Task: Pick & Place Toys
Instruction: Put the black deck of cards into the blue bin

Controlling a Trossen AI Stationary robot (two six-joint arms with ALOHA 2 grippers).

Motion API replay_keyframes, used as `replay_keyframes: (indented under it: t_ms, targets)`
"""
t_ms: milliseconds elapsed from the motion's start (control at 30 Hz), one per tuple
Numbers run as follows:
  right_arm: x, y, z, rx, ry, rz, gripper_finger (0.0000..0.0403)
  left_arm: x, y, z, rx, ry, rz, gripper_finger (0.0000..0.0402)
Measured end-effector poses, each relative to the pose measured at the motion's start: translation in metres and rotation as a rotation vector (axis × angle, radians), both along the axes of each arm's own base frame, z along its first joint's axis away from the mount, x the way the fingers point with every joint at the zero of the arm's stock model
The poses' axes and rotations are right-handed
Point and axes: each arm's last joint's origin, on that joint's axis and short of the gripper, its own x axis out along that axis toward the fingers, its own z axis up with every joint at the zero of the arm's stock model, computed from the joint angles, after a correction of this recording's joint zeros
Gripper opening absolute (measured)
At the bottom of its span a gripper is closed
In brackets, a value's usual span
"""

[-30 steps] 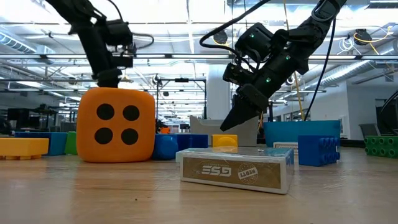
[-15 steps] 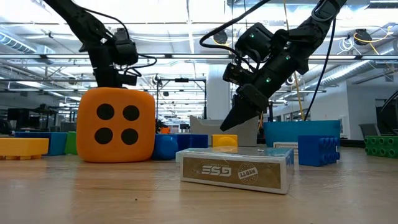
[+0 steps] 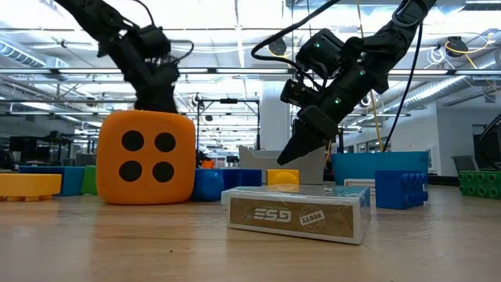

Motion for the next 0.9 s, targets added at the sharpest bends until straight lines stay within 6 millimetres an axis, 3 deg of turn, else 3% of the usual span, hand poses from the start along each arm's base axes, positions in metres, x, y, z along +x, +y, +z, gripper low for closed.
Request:
replay_keyframes:
  t_ms: [133,367,567,900]
  targets:
    - [0.0,0.0,0.0,0.0,0.0,0.0,0.0254,0.008,-0.023,0.015,-0.062,-0.119,-0.115,0.0241]
    - [0.0,0.0,0.0,0.0,0.0,-0.001,0.0254,0.03,-0.085,0.032,-0.101,-0.204,-0.362,0.0241]
    - [0.0,0.0,0.0,0.0,0.0,0.0,0.0254,0.053,-0.135,0.035,-0.044,-0.232,-0.48,0.0241]
    - [0.003,-0.001,0.004,-0.007,-0.055,-0.003,0.0254,0.097,-0.199,0.02,0.075,-0.532,-0.63,0.0241]
